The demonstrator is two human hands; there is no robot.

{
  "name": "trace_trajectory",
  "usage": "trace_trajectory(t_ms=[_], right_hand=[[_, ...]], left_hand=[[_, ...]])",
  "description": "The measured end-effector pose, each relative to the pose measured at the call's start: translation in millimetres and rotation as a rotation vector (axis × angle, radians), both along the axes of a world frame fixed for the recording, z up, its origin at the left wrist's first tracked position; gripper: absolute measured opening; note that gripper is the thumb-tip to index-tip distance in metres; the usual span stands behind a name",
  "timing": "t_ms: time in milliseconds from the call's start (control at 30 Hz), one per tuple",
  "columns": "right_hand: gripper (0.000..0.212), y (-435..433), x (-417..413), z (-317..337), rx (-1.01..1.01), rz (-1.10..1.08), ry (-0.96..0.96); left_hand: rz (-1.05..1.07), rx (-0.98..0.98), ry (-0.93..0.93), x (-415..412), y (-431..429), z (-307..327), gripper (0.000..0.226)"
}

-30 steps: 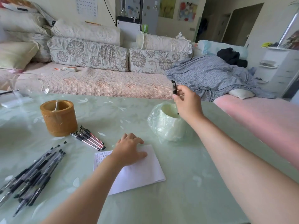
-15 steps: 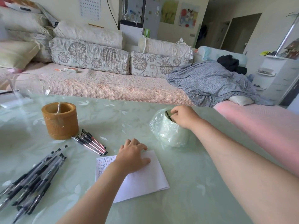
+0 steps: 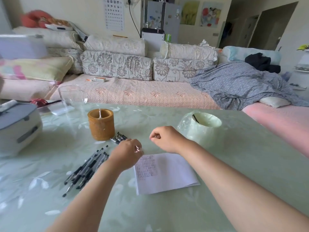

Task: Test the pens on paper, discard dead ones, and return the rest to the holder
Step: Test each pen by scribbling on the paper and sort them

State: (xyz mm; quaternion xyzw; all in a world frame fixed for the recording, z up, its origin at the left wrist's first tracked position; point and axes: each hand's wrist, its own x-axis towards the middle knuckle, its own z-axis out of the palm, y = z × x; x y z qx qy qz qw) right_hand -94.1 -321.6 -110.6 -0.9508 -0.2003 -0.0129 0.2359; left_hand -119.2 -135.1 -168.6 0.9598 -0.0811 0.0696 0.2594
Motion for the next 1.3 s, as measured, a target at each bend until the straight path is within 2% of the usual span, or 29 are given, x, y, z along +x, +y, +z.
trace_trajectory(t_ms=[233,300,433,533,633,767,933,1067,1133,1233,1300], right_hand=[[0.02,81,-28,-26,-0.014,0.192,0.117],[0.025,102,-38,-30,-0.057,0.268,0.091],[0.028,136,-56,-42,-0.181,0.412,-0.039],[0.033,148,-61,-48,-0.264,0.485,-0.104],[0.037,149,-62,-50,-0.358,0.495,-0.202],[0.035,149,-62,-53,-0.441,0.519,-0.294],[0.029,145,-61,-54,-0.39,0.565,-0.347],[0.023,140,-63,-58,-0.392,0.574,-0.374],[0.019,137,-61,-60,-0.388,0.554,-0.42],[0.024,129,-58,-56,-0.389,0.48,-0.389],[0.015,120,-56,-53,-0.341,0.463,-0.386]], left_hand=[[0.163,0.139,0.086,-35,83,15,0.014],[0.197,0.167,0.113,-46,101,11,0.011],[0.197,0.156,0.136,-66,128,6,0.033],[0.142,0.164,0.247,-78,140,9,0.022],[0.084,0.104,0.342,-87,147,12,0.019],[0.044,0.072,0.347,-91,146,16,0.018],[0.023,0.122,0.355,-89,140,19,0.021],[0.02,0.137,0.347,-88,135,19,0.012],[0.029,0.129,0.333,-87,132,22,0.01],[0.023,0.099,0.335,-86,126,28,0.014],[0.007,0.052,0.303,-86,121,31,0.01]])
